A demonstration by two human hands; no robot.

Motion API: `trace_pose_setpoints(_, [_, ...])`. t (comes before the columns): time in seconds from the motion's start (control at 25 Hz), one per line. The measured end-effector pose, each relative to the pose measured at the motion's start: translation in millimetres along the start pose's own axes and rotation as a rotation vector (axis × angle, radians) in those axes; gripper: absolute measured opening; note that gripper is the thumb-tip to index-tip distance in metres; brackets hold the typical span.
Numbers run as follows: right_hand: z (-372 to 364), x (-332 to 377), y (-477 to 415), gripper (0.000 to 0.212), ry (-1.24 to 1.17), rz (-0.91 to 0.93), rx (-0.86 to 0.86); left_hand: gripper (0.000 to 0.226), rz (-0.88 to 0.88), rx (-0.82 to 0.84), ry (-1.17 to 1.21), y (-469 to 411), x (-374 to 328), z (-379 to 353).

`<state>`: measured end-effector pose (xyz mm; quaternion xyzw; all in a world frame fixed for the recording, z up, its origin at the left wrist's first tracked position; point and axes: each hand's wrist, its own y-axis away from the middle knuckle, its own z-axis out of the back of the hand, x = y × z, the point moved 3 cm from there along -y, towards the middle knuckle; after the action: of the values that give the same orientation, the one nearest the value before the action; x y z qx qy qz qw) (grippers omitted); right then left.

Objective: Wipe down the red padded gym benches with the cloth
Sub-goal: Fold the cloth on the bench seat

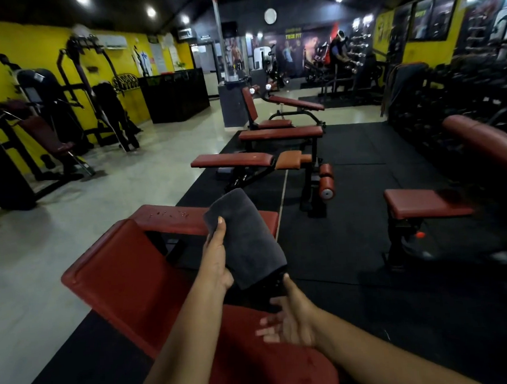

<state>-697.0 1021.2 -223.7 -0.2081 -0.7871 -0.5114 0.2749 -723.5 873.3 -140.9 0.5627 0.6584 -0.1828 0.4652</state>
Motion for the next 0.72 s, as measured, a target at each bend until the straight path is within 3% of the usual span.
trace_pose_setpoints(0.04, [-6, 1, 8, 0.077, -0.081, -0.023, 0.116, 0.071, 0.03, 0.012, -0.012, 3, 2, -3])
trace_pose_setpoints(0.12, [-4, 16, 15, 0.08, -0.263, 0.088, 0.132, 0.056, 0.065, 0.031, -0.05, 9, 5, -10])
trace_pose_setpoints(0.24, [3, 56, 28, 0.068, -0.472, 0.235, 0.176, 0.052, 0.09, 0.077, -0.086, 12, 8, -12])
trace_pose_setpoints(0.32, [9, 80, 43, 0.057, -0.285, 0.362, 0.193, 0.049, 0.059, 0.094, -0.106, 12, 8, -12])
trace_pose_setpoints(0.48, [1, 95, 57, 0.058, 0.264, 0.55, 0.111, 0.042, -0.004, 0.063, -0.143, 18, 20, -13])
trace_pose_setpoints(0.72, [-8, 93, 53, 0.07, 0.853, 1.076, -0.298, 0.084, 0.068, 0.181, -0.176, 18, 38, -19])
